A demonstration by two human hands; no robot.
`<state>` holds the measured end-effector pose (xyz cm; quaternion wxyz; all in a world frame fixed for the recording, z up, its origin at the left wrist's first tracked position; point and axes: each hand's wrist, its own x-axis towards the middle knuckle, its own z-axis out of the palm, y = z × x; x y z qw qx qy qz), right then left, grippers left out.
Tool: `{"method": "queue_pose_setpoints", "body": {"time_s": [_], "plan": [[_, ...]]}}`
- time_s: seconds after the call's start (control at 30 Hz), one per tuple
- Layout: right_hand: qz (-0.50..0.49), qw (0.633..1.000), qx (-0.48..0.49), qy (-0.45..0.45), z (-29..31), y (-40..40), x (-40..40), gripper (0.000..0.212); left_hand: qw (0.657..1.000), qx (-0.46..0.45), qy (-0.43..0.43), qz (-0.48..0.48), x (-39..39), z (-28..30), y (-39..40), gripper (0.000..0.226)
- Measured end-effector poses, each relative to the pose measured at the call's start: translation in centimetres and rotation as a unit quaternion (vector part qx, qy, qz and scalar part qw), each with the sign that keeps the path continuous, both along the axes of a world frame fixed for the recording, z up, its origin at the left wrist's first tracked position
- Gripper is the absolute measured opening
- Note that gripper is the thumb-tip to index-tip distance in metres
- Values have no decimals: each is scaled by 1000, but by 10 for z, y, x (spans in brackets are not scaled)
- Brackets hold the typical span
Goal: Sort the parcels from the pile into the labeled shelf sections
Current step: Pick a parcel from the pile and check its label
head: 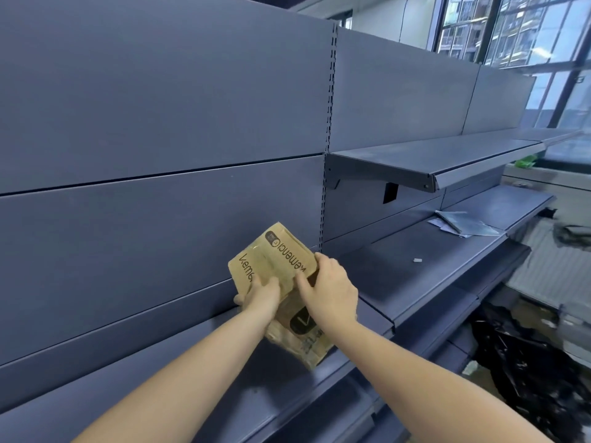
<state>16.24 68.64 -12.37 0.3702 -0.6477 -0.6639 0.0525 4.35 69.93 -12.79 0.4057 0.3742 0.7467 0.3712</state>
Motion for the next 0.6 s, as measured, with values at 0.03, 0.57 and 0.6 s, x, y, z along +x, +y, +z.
{"method": "queue_pose_setpoints", "body": {"time_s": [0.03,0.57,0.6], "plan": [[9,1000,7,-29,-1,-10,-9,49,1000,-9,4,8,-8,-2,-6,66],[150,979,44,-130,-56,-106,-104,26,948,-125,-294,-12,-87,-26,-94,102],[157,977,28,-142,-63,-110,-107,27,946,-121,-300,-22,-86,-27,-95,92]]}}
